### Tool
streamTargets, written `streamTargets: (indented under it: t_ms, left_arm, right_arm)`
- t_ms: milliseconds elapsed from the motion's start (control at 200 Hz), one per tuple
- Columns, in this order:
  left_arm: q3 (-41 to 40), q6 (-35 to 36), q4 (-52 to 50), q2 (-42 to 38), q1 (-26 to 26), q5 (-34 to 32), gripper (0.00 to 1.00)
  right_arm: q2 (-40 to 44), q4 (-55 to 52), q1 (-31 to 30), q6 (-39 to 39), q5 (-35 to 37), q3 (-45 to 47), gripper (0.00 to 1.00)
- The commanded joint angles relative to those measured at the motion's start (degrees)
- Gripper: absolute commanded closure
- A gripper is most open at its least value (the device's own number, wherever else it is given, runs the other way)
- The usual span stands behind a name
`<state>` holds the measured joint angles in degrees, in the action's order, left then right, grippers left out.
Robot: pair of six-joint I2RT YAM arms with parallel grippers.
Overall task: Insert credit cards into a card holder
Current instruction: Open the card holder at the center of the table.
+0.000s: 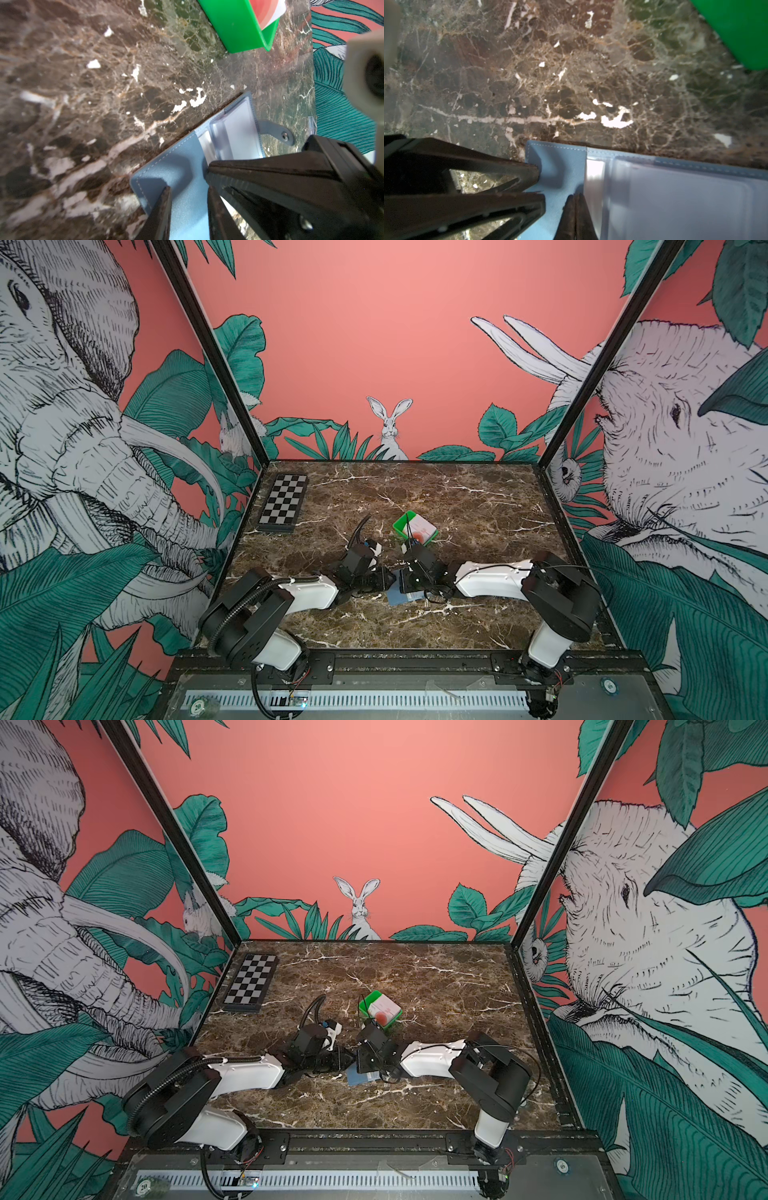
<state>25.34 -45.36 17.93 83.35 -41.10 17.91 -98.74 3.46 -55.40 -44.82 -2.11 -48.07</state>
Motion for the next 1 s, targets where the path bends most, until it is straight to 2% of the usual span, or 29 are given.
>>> streamTargets:
  t_ms: [0,295,625,825,995]
  left_arm:
    - [-1.25,0.54,-0.09,-1.44,0.14,-0.51,0.68]
    - [-1.14,0.78,0.48,-1.45,0.14,-0.42,0.69]
    - [-1.20,0.76,0.17,-1.41,0.14,-0.45,0.69]
    - [-1.34,0.79,-0.09,-1.87,0.14,-0.60,0.68]
    - [-0.83,0.76,-0.11,-1.79,0.14,-0.68,0.69]
  right_arm:
    - [-0.57,-1.79,0.23,-0.45,1.58,-0.66,0.96]
    - [4.73,0.56,0.23,2.13,0.34,0.71,0.96]
    - [-0.04,-3.26,0.56,1.17,1.84,-1.91,0.96]
    - [0.64,-6.71,0.56,1.28,4.75,-1.81,0.96]
    - [5.34,-2.93,0.56,2.93,0.65,1.54,0.96]
